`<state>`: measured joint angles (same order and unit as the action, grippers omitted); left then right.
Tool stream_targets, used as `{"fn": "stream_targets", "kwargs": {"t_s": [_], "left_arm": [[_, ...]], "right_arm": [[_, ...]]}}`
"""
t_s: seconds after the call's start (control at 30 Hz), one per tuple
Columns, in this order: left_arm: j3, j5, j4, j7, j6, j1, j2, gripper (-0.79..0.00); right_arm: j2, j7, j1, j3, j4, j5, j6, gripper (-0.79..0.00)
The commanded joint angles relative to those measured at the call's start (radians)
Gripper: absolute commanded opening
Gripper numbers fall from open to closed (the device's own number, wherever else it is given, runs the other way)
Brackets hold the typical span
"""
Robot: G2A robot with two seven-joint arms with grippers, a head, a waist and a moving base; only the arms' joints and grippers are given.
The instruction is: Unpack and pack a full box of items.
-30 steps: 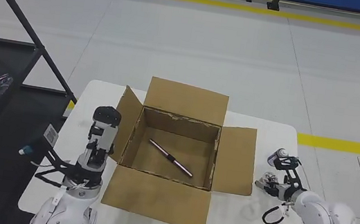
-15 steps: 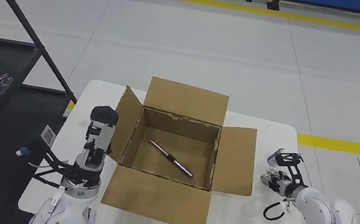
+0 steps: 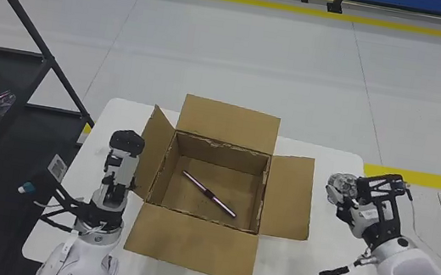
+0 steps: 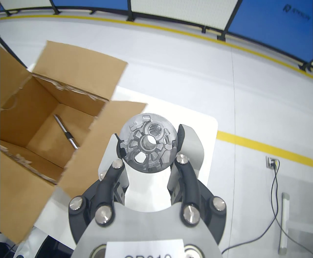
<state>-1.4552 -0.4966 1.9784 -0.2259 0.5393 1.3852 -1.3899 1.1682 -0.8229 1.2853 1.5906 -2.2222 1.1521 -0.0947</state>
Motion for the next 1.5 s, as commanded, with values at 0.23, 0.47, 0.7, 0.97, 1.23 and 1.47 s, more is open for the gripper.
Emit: {"fn": "stream_targets", "kwargs": {"t_s": [0.23, 0.47, 0.7, 0.97, 1.23, 1.47], "left_arm": [[-0.057, -0.008, 0.054, -0.069, 0.026, 0.099, 0.003, 0.000], [-0.089, -0.003, 0.083, -0.090, 0.042, 0.158, 0.005, 0.000], [-0.104, 0.007, 0.093, -0.101, 0.055, 0.187, 0.005, 0.000], [-0.095, 0.012, 0.087, -0.077, 0.057, 0.175, 0.006, 0.000], [-0.091, 0.015, 0.083, -0.062, 0.054, 0.163, 0.006, 0.000], [-0.086, 0.018, 0.079, -0.058, 0.053, 0.153, 0.006, 0.000]], "right_arm": [[0.034, -0.128, -0.287, -0.421, 0.203, 0.051, -0.032, -0.785], [0.124, -0.155, -0.587, -0.746, 0.602, 0.056, 0.110, -0.785], [0.215, -0.072, -0.706, -0.922, 0.864, 0.051, 0.258, -0.785], [0.269, -0.008, -0.742, -0.951, 1.054, -0.004, 0.284, -0.785], [0.286, 0.036, -0.746, -0.916, 1.137, -0.045, 0.236, -0.354], [0.274, 0.020, -0.716, -0.872, 1.078, -0.002, 0.211, -0.228]]}}
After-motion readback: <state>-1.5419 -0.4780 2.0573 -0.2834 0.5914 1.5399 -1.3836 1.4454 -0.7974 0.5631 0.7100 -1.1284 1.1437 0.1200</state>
